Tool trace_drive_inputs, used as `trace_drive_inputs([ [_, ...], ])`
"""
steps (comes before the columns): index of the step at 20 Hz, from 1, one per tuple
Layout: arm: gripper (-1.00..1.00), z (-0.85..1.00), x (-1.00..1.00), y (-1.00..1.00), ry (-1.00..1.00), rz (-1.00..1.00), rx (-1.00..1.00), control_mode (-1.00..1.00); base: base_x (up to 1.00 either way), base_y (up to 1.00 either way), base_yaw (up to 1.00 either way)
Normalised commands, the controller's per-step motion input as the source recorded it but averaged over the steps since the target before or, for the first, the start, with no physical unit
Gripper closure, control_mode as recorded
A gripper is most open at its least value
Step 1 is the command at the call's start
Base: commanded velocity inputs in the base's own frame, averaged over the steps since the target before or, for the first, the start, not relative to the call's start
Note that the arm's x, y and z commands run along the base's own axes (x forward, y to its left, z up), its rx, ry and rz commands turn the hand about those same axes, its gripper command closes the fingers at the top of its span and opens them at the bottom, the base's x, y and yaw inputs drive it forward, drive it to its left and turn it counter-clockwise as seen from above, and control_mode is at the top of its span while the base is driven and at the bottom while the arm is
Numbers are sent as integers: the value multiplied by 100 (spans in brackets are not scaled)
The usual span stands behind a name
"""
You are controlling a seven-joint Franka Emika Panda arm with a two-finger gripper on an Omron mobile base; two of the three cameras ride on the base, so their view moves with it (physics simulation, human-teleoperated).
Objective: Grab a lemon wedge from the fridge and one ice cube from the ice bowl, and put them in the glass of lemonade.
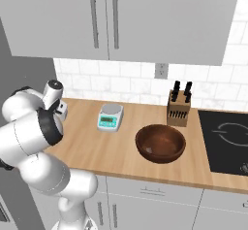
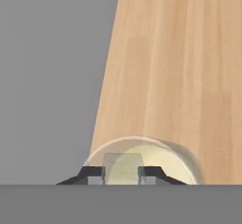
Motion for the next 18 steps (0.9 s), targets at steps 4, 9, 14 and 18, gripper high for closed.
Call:
trace_drive_inputs([
  [4,-100,11,0,0,0,0,0,-100,0,0,0],
  [9,-100,0,0,0,0,0,0,-100,0,0,0],
  [14,-100,9,-9,0,0,0,0,-100,0,0,0],
  [18,-100,1,-10,0,-1,0,0,-100,0,0,0],
])
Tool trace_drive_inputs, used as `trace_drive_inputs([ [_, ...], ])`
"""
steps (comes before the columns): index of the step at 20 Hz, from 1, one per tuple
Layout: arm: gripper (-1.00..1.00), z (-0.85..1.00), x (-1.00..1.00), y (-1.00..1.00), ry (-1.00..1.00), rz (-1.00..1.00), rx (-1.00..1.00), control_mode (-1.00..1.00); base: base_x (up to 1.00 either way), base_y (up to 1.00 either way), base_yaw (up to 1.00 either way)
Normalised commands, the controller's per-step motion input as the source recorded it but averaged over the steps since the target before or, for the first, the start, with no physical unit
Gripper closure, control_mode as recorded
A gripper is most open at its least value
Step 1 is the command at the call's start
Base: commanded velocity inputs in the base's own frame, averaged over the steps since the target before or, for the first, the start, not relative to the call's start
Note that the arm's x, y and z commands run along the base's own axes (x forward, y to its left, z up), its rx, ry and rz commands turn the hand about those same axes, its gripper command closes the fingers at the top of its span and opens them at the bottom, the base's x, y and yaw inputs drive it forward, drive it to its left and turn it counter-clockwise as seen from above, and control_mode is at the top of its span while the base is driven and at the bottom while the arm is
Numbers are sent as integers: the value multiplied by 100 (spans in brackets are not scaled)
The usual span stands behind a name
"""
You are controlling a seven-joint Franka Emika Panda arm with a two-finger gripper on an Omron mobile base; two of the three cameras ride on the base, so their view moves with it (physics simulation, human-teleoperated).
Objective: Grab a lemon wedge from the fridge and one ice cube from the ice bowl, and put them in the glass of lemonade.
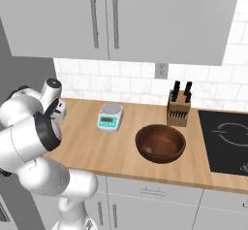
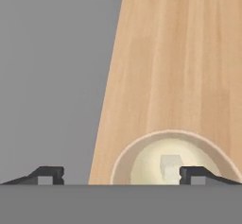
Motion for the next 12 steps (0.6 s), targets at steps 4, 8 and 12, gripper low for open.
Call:
trace_drive_inputs([
  [4,-100,25,-9,0,-1,0,0,-100,0,0,0],
  [8,-100,61,-25,1,-3,0,0,-100,0,0,0],
  [12,-100,23,-52,-13,-5,-1,0,-100,0,0,0],
])
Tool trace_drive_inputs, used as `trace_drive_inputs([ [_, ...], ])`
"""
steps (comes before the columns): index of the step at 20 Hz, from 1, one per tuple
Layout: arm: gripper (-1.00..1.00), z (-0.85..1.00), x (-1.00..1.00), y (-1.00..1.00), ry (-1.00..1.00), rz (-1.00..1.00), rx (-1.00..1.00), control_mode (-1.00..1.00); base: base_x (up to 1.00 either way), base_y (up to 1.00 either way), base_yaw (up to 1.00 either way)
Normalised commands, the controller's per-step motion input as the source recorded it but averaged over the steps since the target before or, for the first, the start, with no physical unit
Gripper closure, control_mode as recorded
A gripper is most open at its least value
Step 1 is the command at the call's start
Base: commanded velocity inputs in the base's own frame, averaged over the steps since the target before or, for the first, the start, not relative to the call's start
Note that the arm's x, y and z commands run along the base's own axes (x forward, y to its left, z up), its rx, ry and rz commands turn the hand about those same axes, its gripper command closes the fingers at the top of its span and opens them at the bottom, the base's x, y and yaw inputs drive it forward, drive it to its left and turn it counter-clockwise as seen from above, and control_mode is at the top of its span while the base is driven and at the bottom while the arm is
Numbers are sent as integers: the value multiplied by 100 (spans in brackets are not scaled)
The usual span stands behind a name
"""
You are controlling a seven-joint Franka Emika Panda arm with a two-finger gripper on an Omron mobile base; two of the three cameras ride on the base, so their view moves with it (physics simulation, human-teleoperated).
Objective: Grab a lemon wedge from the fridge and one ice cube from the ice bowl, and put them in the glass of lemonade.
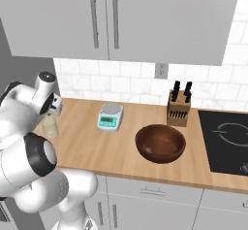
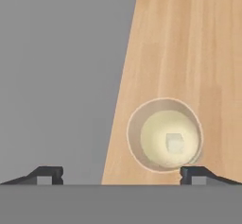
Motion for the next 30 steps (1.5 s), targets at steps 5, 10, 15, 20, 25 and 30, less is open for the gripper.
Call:
trace_drive_inputs([
  [5,-100,23,-48,-60,-19,-3,0,-100,0,0,0],
  [10,-100,17,-87,-73,-33,0,-14,-100,0,0,0],
  [15,-100,21,-66,-55,3,0,-23,-100,0,0,0],
  [20,-100,55,-60,-52,1,0,-22,-100,0,0,0],
  [25,-100,80,-51,-44,1,0,-7,-100,0,0,0],
  [30,-100,33,-55,-27,0,0,0,-100,0,0,0],
])
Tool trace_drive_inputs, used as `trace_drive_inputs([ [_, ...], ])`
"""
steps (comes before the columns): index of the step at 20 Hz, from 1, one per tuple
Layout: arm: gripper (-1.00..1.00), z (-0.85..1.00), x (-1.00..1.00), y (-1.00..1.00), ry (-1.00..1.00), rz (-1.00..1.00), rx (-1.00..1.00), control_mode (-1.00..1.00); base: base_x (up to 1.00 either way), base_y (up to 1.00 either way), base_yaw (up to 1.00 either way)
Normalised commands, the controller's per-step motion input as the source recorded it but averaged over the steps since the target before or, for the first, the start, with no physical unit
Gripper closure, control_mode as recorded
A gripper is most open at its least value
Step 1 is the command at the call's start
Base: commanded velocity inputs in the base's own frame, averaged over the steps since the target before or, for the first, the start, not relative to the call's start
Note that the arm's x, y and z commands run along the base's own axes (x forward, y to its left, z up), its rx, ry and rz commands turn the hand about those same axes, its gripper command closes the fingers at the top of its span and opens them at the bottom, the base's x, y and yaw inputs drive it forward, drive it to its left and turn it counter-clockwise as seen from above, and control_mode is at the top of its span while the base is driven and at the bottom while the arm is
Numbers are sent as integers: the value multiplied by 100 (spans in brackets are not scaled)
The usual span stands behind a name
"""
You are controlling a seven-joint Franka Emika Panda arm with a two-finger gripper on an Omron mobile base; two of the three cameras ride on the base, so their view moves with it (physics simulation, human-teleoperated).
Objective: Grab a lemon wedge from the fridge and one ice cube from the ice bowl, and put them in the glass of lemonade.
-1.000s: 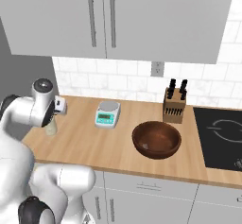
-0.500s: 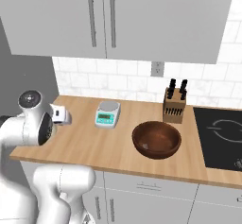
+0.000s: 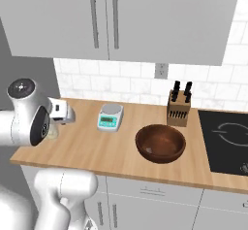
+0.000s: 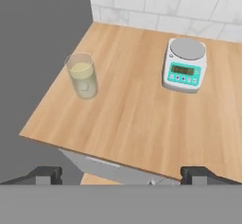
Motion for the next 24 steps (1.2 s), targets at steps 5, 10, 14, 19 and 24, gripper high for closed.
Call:
trace_drive_inputs([
  [5,-100,-3,-62,-6,0,-2,0,-100,0,0,0],
  [10,-100,-8,-47,0,0,-2,0,100,-39,0,-2],
  [14,-100,0,0,0,0,0,0,100,-100,0,-4],
  [19,-100,0,0,0,0,0,0,100,-80,42,-1],
  [24,-100,0,0,0,0,0,0,100,-14,100,0],
])
